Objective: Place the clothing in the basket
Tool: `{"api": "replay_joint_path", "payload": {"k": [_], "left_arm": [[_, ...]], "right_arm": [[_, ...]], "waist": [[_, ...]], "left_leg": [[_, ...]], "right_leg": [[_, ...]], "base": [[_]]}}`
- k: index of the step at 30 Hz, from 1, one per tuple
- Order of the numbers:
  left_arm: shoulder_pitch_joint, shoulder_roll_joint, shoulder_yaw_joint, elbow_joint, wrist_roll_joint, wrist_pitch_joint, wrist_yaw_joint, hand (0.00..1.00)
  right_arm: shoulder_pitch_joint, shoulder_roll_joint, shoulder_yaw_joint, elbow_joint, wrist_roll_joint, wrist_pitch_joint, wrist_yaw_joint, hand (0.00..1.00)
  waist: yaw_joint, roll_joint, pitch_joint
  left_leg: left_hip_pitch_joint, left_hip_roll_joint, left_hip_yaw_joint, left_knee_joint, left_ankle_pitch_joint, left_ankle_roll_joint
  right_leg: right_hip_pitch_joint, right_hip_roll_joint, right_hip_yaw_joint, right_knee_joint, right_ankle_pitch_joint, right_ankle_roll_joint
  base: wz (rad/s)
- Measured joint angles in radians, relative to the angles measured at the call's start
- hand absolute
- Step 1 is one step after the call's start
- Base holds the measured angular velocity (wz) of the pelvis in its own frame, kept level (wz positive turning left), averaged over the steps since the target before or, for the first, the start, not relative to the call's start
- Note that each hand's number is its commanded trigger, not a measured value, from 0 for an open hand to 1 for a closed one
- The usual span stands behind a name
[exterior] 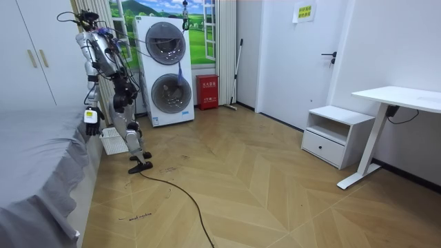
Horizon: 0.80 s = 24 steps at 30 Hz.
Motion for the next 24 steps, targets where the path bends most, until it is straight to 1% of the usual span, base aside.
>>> {"api": "replay_joint_path", "payload": {"k": [2,3,4,5,9,15,20,24], "left_arm": [[-0.001,0.0,0.0,0.005,0.0,0.0,0.0,0.0],[-0.001,0.0,0.0,0.005,0.001,0.0,0.0,0.0],[-0.001,0.0,0.0,0.005,0.0,0.0,0.0,0.0],[0.0,0.0,0.0,0.006,0.0,0.0,0.0,0.0],[0.0,-0.001,0.0,0.006,0.0,0.001,0.0,0.0],[-0.004,-0.001,0.0,0.007,0.001,0.002,0.0,0.0],[-0.002,0.001,0.0,0.014,0.001,0.011,0.0,0.0],[-0.002,0.001,0.0,0.014,0.001,0.011,0.0,0.0]], "right_arm": [[-0.014,0.0,0.0,0.03,0.011,0.0,0.003,0.0],[-0.013,0.001,0.0,0.034,0.014,0.0,0.004,0.0],[-0.011,0.001,0.0,0.035,0.016,0.0,0.005,0.0],[-0.011,0.003,0.0,0.039,0.017,0.0,0.014,0.0],[-0.012,0.004,0.0,0.059,0.017,0.001,0.026,0.0],[-0.012,0.004,0.0,0.075,0.016,0.002,0.026,0.0],[-0.025,0.004,0.0,0.076,0.018,0.002,0.026,0.0],[-0.028,0.004,0.0,0.076,0.031,0.002,0.025,0.0]], "waist": [[0.001,-0.001,0.0005],[0.001,-0.001,0.0007],[0.002,-0.002,0.0014],[0.003,-0.004,0.0033],[0.004,-0.008,0.0061],[0.023,-0.017,0.0124],[0.025,-0.016,0.0118],[0.025,-0.015,0.0109]], "left_leg": [[0.001,0.0,-0.006,0.0,0.0,0.0],[0.001,0.0,-0.018,0.0,0.0,0.0],[0.001,0.0,-0.02,0.0,0.0,0.0],[0.002,-0.001,-0.025,0.001,0.0,0.0],[0.002,-0.001,-0.044,0.001,0.003,0.002],[0.001,-0.002,-0.048,0.001,0.005,0.005],[0.0,-0.003,-0.05,0.001,0.005,0.005],[0.0,-0.003,-0.05,0.001,0.005,0.005]], "right_leg": [[0.006,-0.002,-0.006,-0.003,0.0,0.0],[0.01,-0.004,-0.016,-0.004,0.0,0.0],[0.012,-0.004,-0.02,-0.005,0.0,0.0],[0.017,-0.005,-0.026,-0.008,-0.001,0.0],[0.032,-0.012,-0.052,-0.021,-0.002,0.0],[0.036,-0.02,-0.061,-0.022,-0.004,0.004],[0.037,-0.022,-0.065,-0.025,-0.005,0.005],[0.039,-0.022,-0.073,-0.026,-0.005,0.005]], "base": [[0.12],[0.18],[0.19],[0.18],[0.18],[0.06],[0.02],[0.0]]}}
